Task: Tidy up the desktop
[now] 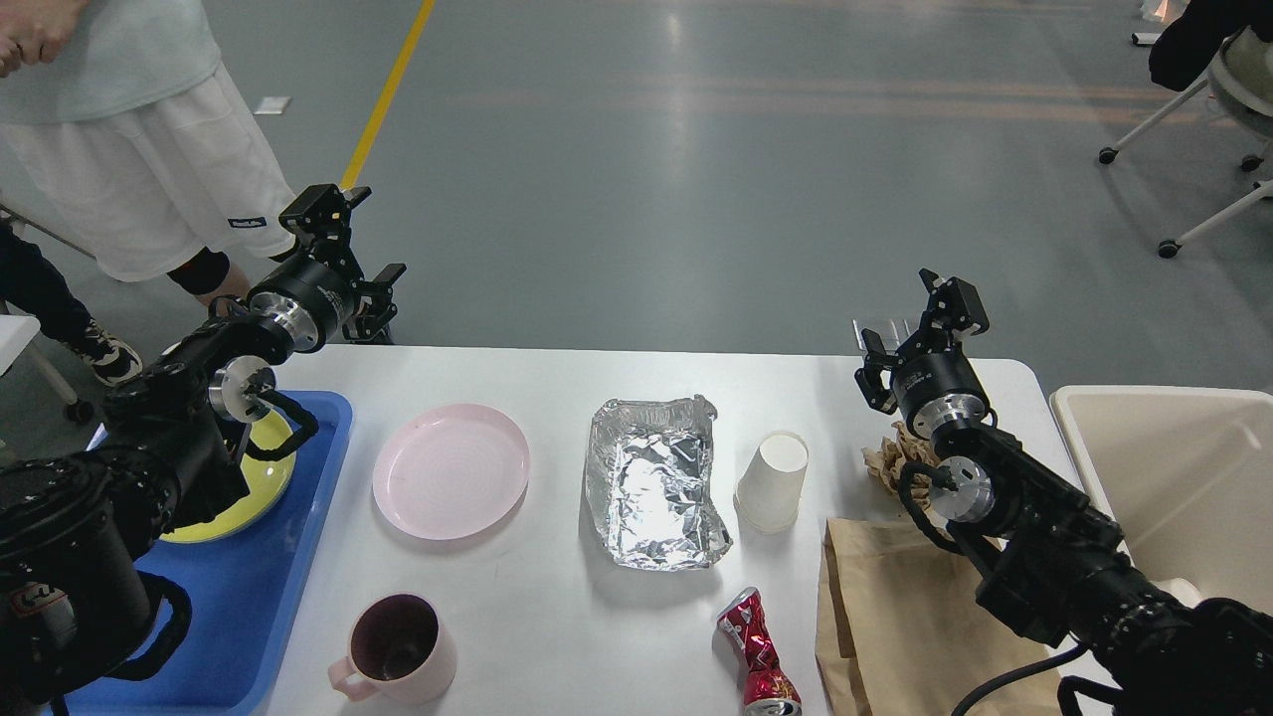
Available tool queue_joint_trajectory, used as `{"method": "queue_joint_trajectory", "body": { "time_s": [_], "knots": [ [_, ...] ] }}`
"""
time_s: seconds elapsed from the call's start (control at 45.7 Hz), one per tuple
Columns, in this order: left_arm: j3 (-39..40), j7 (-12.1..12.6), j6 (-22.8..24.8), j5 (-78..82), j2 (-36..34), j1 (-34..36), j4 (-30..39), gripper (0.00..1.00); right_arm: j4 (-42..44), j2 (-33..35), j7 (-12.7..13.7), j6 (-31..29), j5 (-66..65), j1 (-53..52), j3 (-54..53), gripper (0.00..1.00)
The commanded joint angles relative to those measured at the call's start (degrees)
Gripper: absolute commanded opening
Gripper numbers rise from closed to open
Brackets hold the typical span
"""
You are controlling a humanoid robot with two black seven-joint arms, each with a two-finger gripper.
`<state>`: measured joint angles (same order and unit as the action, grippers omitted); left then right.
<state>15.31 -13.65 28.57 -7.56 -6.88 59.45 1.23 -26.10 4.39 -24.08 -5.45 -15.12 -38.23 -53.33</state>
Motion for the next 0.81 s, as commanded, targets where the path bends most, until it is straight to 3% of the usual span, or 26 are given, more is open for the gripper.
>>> {"method": "queue_joint_trajectory", "body": {
  "time_s": [0.0, 0.219, 0.241, 0.482, 0.569, 0.788],
  "knots": [
    [-3.7, -0.1, 0.5, 0.4, -0.8, 1.4, -0.2, 0.96, 0.0, 0.0, 0.0, 0.0, 0.0, 0.0, 0.0, 1.0],
    [-27.6, -0.1, 0.6, 1.1, -1.7, 2.0, 0.1, 0.96, 0.0, 0.0, 0.0, 0.0, 0.0, 0.0, 0.0, 1.0],
    [-34.1, -0.1, 1.3, 1.2, -2.0, 2.2, 0.3, 0.96, 0.0, 0.0, 0.0, 0.0, 0.0, 0.0, 0.0, 1.0],
    [-68.1, -0.1, 7.5, 1.3, -2.2, 8.7, 7.0, 0.96, 0.0, 0.0, 0.0, 0.0, 0.0, 0.0, 0.1, 1.0],
    [-73.2, -0.1, 11.9, 1.4, -3.6, 12.0, 13.1, 0.96, 0.0, 0.0, 0.0, 0.0, 0.0, 0.0, 0.0, 1.0],
    [-76.9, 0.0, 21.1, 1.6, -6.0, 18.6, 26.7, 0.96, 0.0, 0.0, 0.0, 0.0, 0.0, 0.0, 0.0, 1.0]
  ]
}}
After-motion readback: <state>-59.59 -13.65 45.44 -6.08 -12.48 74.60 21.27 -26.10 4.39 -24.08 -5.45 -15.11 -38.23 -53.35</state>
